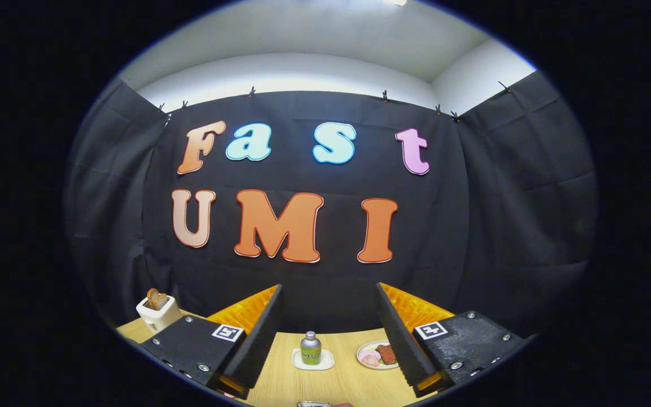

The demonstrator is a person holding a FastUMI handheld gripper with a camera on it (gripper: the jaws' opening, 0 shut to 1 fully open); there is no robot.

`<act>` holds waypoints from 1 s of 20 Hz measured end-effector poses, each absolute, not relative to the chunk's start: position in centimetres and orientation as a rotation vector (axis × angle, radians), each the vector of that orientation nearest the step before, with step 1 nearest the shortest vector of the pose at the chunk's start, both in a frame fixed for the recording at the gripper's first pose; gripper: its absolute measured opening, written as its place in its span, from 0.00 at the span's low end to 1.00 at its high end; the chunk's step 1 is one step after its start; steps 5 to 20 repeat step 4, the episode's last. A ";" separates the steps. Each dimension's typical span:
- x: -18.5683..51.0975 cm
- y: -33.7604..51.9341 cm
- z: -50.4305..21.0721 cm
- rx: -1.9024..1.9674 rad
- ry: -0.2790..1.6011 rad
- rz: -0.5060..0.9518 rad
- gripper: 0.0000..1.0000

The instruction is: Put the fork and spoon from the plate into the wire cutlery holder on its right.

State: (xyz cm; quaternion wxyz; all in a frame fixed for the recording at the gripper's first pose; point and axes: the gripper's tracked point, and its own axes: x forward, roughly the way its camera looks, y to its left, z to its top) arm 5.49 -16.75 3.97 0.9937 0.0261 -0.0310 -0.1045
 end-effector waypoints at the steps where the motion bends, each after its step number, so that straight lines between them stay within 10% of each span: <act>1: 5.6 -16.6 3.8 0.052 -0.058 -0.207 0.95; 20: 5.6 -16.1 3.2 0.052 -0.044 -0.195 0.95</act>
